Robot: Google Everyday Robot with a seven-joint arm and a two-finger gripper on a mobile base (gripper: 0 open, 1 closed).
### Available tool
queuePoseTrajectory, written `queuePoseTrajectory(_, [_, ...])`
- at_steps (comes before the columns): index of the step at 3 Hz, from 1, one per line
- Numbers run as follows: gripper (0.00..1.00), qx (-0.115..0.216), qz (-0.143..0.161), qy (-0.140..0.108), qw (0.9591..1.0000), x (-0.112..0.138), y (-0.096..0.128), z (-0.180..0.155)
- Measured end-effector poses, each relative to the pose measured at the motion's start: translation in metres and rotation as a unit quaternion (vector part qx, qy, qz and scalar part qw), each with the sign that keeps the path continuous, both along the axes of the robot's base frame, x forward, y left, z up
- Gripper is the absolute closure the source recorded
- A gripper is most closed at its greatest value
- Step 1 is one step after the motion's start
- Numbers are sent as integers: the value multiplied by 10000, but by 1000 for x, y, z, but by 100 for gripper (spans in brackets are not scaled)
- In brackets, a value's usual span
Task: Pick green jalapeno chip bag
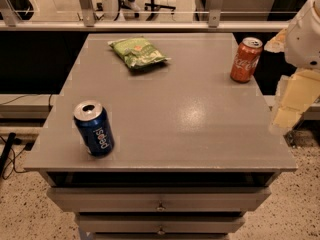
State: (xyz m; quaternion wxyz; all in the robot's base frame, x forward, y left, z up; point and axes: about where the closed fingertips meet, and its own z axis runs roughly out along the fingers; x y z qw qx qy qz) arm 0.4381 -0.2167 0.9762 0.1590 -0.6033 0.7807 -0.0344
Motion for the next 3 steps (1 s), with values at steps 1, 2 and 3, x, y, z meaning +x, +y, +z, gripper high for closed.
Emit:
queuePoseTrajectory(1, [0, 0, 0, -1, 10000, 0, 0, 0])
queuePoseTrajectory(2, [0, 72, 38, -56, 10000, 2, 5, 1])
queuePoseTrajectory(3, [0, 447, 264, -51, 9986, 28, 37, -17])
